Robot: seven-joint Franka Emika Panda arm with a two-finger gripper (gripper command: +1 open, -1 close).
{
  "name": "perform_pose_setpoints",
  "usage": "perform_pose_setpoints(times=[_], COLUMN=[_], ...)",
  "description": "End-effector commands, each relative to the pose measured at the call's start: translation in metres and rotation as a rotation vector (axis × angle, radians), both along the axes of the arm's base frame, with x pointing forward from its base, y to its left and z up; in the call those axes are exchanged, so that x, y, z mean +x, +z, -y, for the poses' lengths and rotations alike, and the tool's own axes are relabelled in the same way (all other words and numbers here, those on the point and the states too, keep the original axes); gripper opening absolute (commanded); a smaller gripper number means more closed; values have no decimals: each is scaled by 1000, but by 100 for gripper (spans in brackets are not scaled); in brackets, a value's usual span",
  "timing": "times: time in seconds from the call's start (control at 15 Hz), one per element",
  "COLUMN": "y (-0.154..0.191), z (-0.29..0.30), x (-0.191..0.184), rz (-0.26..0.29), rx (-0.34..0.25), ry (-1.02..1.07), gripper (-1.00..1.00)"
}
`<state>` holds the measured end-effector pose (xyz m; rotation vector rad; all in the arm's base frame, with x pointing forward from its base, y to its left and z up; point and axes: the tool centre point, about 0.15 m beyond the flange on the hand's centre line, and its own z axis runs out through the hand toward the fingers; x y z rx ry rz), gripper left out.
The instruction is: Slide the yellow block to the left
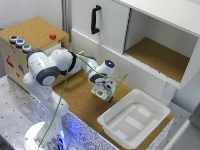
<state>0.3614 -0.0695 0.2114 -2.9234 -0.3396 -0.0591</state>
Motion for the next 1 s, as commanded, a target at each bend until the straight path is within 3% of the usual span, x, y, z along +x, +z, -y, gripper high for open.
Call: perform_pose_setpoints(times=[0.0, 0.07, 0.13, 0.4, 0.93], y=[36, 41, 45, 82, 82], z=[-7, -6, -5, -19, -19], x=[-24, -28, -33, -59, -59], rz=[84, 83, 80, 156, 156], rx=[-127, -146, -175, -194, -194], ry=[-24, -23, -18, -30, -30], gripper=[-100, -100, 100, 100, 100])
